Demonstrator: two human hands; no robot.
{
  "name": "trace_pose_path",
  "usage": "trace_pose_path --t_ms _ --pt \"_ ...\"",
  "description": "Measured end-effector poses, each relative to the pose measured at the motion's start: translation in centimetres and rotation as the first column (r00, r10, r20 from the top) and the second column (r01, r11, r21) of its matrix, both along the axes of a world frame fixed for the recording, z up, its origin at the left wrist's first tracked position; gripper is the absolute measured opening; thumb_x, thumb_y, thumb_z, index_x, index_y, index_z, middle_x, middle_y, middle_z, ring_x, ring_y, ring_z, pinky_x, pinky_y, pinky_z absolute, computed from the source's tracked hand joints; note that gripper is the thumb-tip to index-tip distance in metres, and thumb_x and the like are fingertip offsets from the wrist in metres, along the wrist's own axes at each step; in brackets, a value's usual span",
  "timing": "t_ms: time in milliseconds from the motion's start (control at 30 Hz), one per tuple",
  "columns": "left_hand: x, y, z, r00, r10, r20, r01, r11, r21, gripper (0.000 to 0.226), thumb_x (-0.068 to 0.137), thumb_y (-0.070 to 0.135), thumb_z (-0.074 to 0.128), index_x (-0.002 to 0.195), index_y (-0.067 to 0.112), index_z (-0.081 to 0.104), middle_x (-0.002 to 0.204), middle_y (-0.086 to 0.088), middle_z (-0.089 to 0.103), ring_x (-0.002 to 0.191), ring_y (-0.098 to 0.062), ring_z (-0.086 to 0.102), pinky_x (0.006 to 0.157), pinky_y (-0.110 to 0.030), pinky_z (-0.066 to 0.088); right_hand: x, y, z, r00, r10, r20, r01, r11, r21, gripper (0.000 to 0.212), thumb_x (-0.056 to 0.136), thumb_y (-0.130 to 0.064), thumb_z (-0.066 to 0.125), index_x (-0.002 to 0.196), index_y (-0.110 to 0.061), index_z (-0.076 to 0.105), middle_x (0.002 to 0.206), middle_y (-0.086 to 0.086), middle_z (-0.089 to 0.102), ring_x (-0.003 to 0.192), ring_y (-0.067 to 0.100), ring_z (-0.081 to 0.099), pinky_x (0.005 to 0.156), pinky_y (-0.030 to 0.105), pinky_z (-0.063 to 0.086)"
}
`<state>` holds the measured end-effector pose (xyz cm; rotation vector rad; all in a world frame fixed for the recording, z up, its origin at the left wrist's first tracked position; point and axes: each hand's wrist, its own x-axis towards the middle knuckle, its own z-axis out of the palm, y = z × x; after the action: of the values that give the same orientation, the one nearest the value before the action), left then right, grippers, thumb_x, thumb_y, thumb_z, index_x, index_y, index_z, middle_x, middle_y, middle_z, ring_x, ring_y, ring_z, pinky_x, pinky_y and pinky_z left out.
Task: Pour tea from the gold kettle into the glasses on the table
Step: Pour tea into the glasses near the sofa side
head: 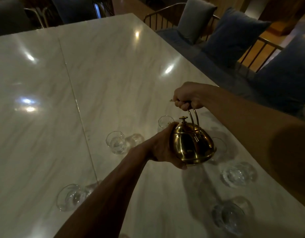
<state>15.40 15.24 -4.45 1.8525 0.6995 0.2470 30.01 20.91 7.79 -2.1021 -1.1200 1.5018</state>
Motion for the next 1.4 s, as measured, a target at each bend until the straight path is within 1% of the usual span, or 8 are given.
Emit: trace_pose_path --t_ms 300,533,667,733,867,1033,1267,1400 --pt "0.07 -0.18 -0.19 0.999 0.043 0.027 -0.043 0.999 -0.013 0.115 0.059 0.014 0.097 0.148 0.028 0.026 0.135 0.02 0.049 0.12 0.011 0.05 0.088 -0.004 0.046 -0.04 0.16 0.0 1.0 0.01 -0.01 -0.01 1.0 0.026 0.024 0.098 0.001 0.033 0.08 -0.003 0.048 0.059 0.003 0.036 0.045 0.007 0.024 0.031 0.014 0.019" --pt "0.26 -0.43 -0.33 0.995 0.09 0.054 -0.089 0.996 -0.014 0.117 0.058 0.019 0.098 0.15 0.027 0.026 0.14 0.016 0.05 0.126 0.001 0.051 0.093 -0.016 0.048 -0.18 0.21 0.16 1.0 0.027 -0.005 -0.027 0.999 0.04 0.019 0.096 0.001 0.036 0.083 -0.002 0.049 0.06 0.003 0.038 0.046 0.007 0.026 0.032 0.014 0.022" --pt "0.21 -0.46 -0.48 0.993 0.087 0.073 -0.086 0.996 -0.021 0.111 0.061 0.01 0.096 0.147 0.028 0.027 0.133 0.022 0.049 0.117 0.021 0.048 0.086 -0.003 0.045 -0.04 0.35 0.09 0.999 0.032 -0.011 -0.032 0.999 0.029 0.016 0.096 0.001 0.038 0.09 0.0 0.052 0.06 0.003 0.039 0.046 0.007 0.028 0.035 0.015 0.024" --pt "0.27 -0.52 -0.48 0.993 0.089 0.083 -0.088 0.996 -0.02 0.109 0.061 0.01 0.096 0.145 0.03 0.028 0.134 0.021 0.049 0.118 0.02 0.048 0.088 -0.004 0.045 0.01 0.4 0.12 0.999 0.035 -0.012 -0.034 0.999 0.027 0.016 0.096 0.001 0.038 0.092 0.0 0.053 0.06 0.003 0.039 0.046 0.007 0.028 0.035 0.015 0.024" --pt "0.38 -0.5 -0.4 0.991 0.098 0.096 -0.096 0.995 -0.027 0.108 0.061 0.012 0.096 0.144 0.032 0.03 0.142 0.013 0.05 0.124 0.005 0.051 0.092 -0.013 0.048 -0.08 0.56 0.04 1.0 0.025 -0.009 -0.025 0.999 0.028 0.017 0.097 0.001 0.039 0.088 0.0 0.053 0.062 0.003 0.041 0.048 0.006 0.029 0.035 0.014 0.025" --pt "0.22 -0.43 -0.44 0.99 0.101 0.095 -0.098 0.994 -0.041 0.107 0.062 0.01 0.095 0.143 0.033 0.03 0.135 0.021 0.049 0.119 0.016 0.05 0.086 -0.006 0.047 -0.1 0.67 0.04 1.0 0.018 -0.011 -0.017 0.999 0.035 0.015 0.095 0.002 0.042 0.088 0.001 0.055 0.063 0.004 0.044 0.047 0.006 0.033 0.034 0.013 0.029" --pt "0.17 -0.4 -0.31 0.991 0.11 0.072 -0.106 0.993 -0.059 0.11 0.062 0.016 0.096 0.147 0.03 0.028 0.136 0.019 0.05 0.119 0.006 0.052 0.088 -0.011 0.048 -0.16 0.54 0.1 1.0 -0.01 0.018 0.008 0.996 0.084 0.012 0.093 0.003 0.048 0.089 0.004 0.059 0.07 0.008 0.052 0.048 0.006 0.041 0.038 0.014 0.035" --pt "0.09 -0.4 -0.24 0.991 0.108 0.078 -0.103 0.993 -0.059 0.11 0.062 0.013 0.095 0.146 0.032 0.027 0.13 0.025 0.049 0.113 0.019 0.049 0.082 -0.003 0.047 -0.26 0.37 0.16 0.999 -0.017 0.029 0.014 0.994 0.108 0.012 0.092 0.004 0.047 0.088 0.005 0.059 0.072 0.009 0.053 0.048 0.007 0.041 0.038 0.014 0.035"
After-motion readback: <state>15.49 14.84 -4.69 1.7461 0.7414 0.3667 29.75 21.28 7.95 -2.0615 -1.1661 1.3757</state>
